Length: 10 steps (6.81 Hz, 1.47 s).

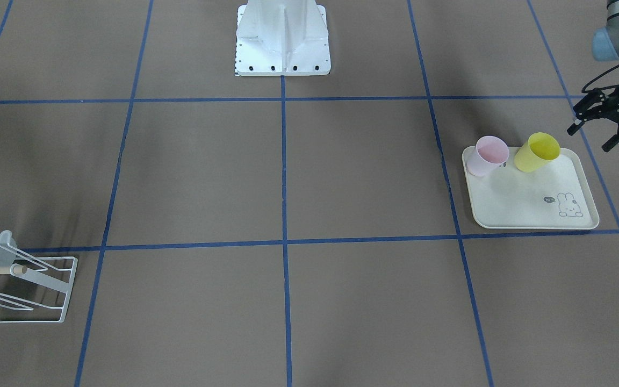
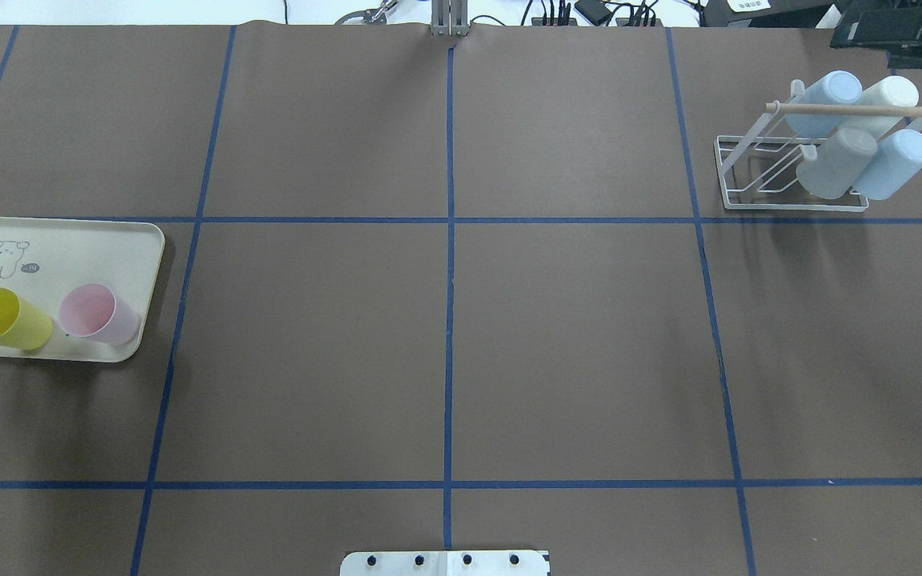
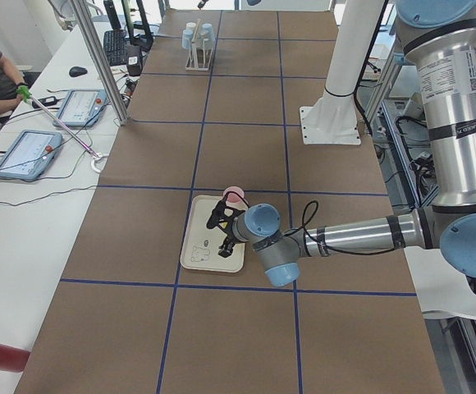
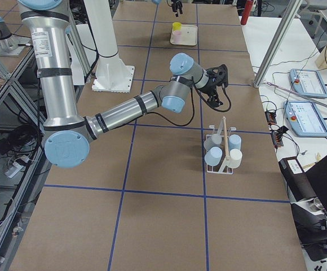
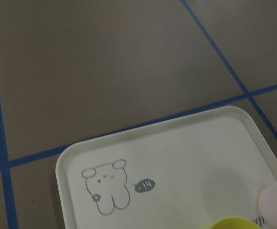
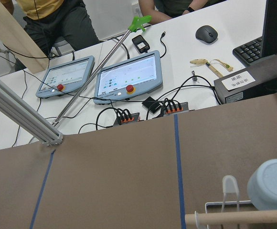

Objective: Transfer IKEA cup to right arm and place on rack

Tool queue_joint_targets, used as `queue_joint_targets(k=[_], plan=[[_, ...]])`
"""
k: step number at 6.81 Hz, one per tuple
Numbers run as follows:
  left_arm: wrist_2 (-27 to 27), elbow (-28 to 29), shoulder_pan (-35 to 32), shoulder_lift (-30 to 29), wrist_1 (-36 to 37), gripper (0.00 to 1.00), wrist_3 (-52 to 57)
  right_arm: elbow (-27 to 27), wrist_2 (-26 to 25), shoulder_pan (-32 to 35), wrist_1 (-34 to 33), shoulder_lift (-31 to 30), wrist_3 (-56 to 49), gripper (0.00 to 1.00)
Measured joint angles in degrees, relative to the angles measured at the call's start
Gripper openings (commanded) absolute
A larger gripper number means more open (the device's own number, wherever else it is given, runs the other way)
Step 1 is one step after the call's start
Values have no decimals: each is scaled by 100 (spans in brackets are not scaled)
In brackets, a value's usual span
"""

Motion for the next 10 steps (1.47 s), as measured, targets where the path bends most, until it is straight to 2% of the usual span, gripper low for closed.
queue_joint_targets(k=[2, 6, 8, 10], plan=[[215, -752, 254, 297, 964, 99, 46, -4, 61, -3, 0, -3, 3, 100], [465, -836, 401, -324, 3037, 99, 1241, -29, 92, -8, 10, 4, -3, 100], [477, -853, 378, -484, 3405, 99, 1567, -56, 93, -8, 29, 12, -5, 100], [490, -789, 370, -589, 3457, 99, 1636, -72, 93, -9, 34, 14, -6, 100]])
